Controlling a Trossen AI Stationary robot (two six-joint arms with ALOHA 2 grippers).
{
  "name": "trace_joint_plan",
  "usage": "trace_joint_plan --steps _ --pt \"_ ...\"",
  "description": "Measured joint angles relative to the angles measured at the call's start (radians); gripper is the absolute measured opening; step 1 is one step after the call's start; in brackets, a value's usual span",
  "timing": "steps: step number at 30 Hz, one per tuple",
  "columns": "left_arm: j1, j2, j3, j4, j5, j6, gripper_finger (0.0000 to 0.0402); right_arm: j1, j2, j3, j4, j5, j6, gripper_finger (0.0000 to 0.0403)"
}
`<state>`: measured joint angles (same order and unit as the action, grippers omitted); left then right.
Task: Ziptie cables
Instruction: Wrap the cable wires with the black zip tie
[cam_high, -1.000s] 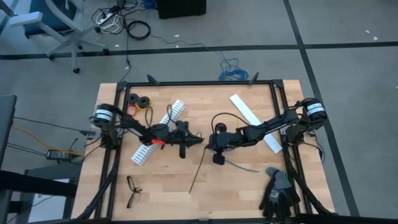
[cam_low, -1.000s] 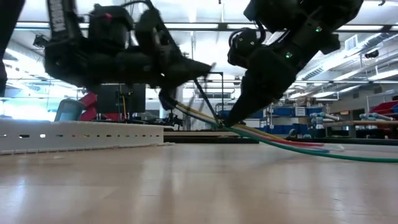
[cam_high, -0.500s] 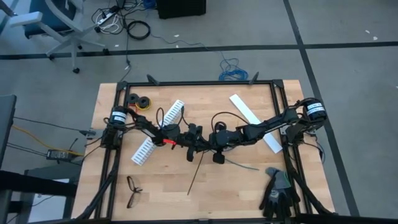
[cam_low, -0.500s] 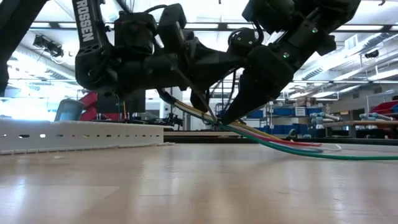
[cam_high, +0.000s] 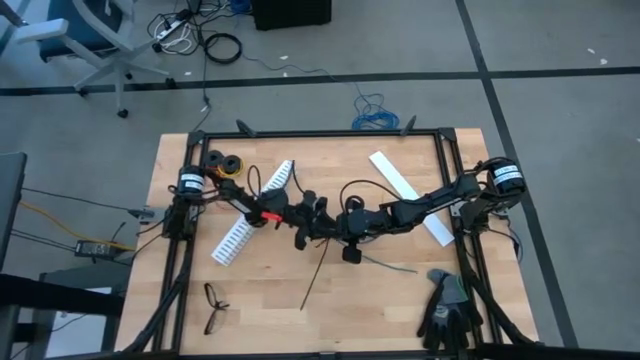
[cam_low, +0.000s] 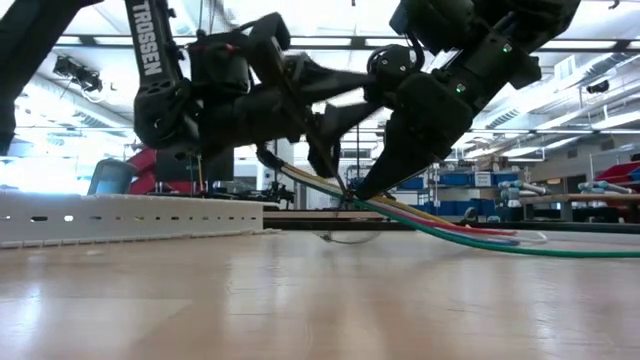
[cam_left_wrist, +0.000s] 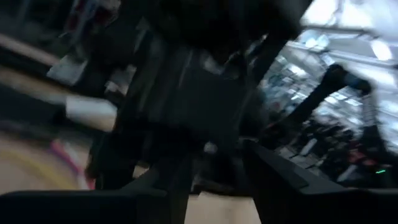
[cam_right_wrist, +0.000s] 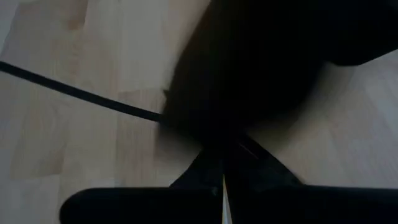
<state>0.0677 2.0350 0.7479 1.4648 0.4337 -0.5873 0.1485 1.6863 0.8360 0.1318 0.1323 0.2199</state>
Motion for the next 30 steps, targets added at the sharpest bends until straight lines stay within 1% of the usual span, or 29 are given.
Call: trace_joint_plan --steps 3,5,8,11,14,19,21,24,27,30 --pt "0.032 0.002 -0.002 0.072 0.080 -0.035 0.0151 0.001 0.000 0.000 0.003 0.000 0.008 0.0000" --pt "0.046 -0.003 -0.003 0.086 0.113 -0.045 0.0149 0.001 -0.002 0.000 0.003 -0.002 0.013 0.0000" --pt "0.051 -0.040 -0.023 0.065 0.118 -0.004 0.0147 0.001 -0.002 0.001 0.003 -0.003 0.014 0.0000" --pt "0.051 -0.088 -0.071 0.066 0.093 0.042 0.0145 0.001 -0.002 0.002 0.000 -0.006 0.014 0.0000" --pt "0.058 -0.167 -0.140 0.095 0.016 0.111 0.0139 0.001 0.004 -0.004 -0.035 -0.017 0.014 0.0000" --pt "0.060 -0.279 -0.291 0.049 -0.164 0.215 0.0125 0.002 0.001 -0.006 -0.036 -0.024 0.023 0.0000" --pt "0.052 -0.322 -0.343 0.001 -0.237 0.240 0.0120 0.002 0.001 -0.010 -0.044 -0.024 0.023 0.0000" --pt "0.020 -0.353 -0.398 -0.111 -0.329 0.247 0.0114 0.002 0.001 -0.010 -0.040 -0.029 0.023 0.0000" --pt "-0.025 -0.366 -0.418 -0.172 -0.422 0.247 0.0109 0.002 0.002 -0.010 -0.034 -0.033 0.016 0.0000" --pt "-0.064 -0.359 -0.426 -0.221 -0.470 0.248 0.0105 -0.003 0.002 -0.010 -0.031 -0.042 0.014 0.0000"
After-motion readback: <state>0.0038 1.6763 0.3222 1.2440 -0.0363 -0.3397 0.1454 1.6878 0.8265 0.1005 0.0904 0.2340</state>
